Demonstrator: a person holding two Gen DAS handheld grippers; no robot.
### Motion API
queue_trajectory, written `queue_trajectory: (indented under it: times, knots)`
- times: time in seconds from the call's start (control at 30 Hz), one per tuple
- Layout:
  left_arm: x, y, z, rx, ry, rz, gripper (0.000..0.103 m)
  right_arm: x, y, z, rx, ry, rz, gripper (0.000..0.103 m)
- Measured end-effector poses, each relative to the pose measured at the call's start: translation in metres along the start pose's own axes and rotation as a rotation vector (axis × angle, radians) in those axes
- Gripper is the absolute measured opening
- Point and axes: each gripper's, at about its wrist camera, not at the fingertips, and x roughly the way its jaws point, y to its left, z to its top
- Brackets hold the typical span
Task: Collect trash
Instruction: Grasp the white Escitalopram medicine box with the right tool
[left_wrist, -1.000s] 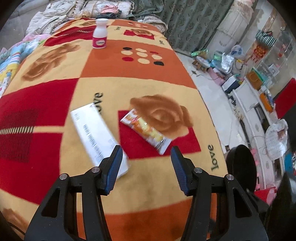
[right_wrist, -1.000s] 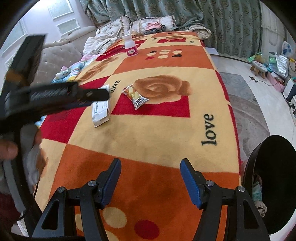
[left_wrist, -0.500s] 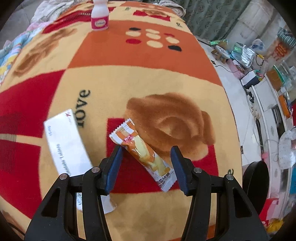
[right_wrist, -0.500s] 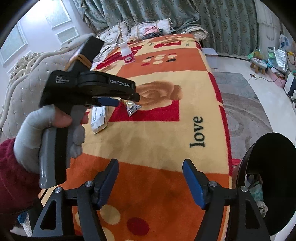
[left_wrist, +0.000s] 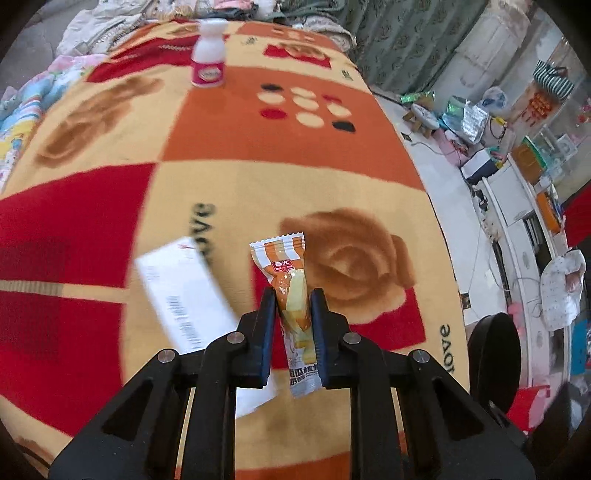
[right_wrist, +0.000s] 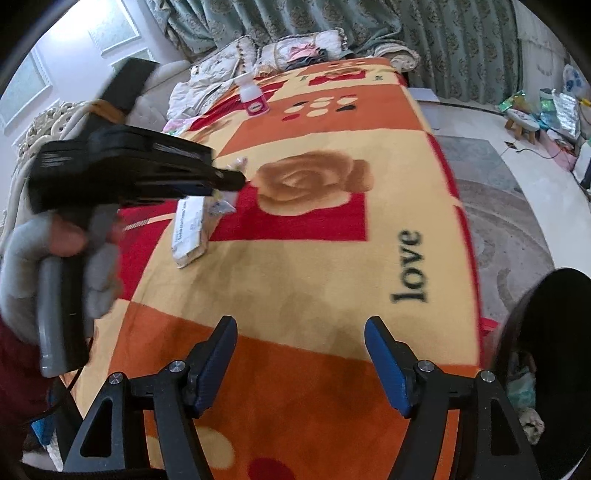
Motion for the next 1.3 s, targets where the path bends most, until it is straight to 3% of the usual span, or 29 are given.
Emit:
queue_trajectory:
  times: [0.3, 0.47, 0.67, 0.73, 0.77, 0.8, 0.9, 1.3]
  knots:
    - [-0.037, 0.078, -0.015, -0.034, -0.025, 0.078, 0.016, 0.042, 0.061, 0.037, -0.102, 0.017, 0.067, 0.069]
    - [-0.043, 0.116, -0.036, -0.072, -0.011, 0.111, 0.016, 0.076, 0.104, 0.065, -0.199, 0.042, 0.055, 0.07]
    - [-0.051, 0.123, -0.054, -0.062, -0.027, 0.118, 0.016, 0.116, 0.125, 0.089, -0.248, 0.056, -0.025, 0.07]
    - [-0.051, 0.122, -0.057, -0.058, -0.032, 0.11, 0.016, 0.126, 0.129, 0.094, -0.262, 0.059, -0.046, 0.066]
    - [-0.051, 0.121, -0.058, -0.054, -0.034, 0.108, 0.016, 0.131, 0.13, 0.095, -0.271, 0.064, -0.059, 0.055]
    - [-0.05, 0.119, -0.059, -0.05, -0.038, 0.108, 0.016, 0.136, 0.132, 0.096, -0.283, 0.073, -0.076, 0.051]
    - [-0.048, 0.114, -0.064, -0.051, -0.039, 0.092, 0.016, 0.133, 0.135, 0.091, -0.331, 0.062, -0.1, 0.041]
    - [-0.058, 0.069, -0.086, 0.025, -0.073, 0.072, 0.016, 0.049, 0.103, 0.043, -0.237, -0.003, -0.044, 0.041]
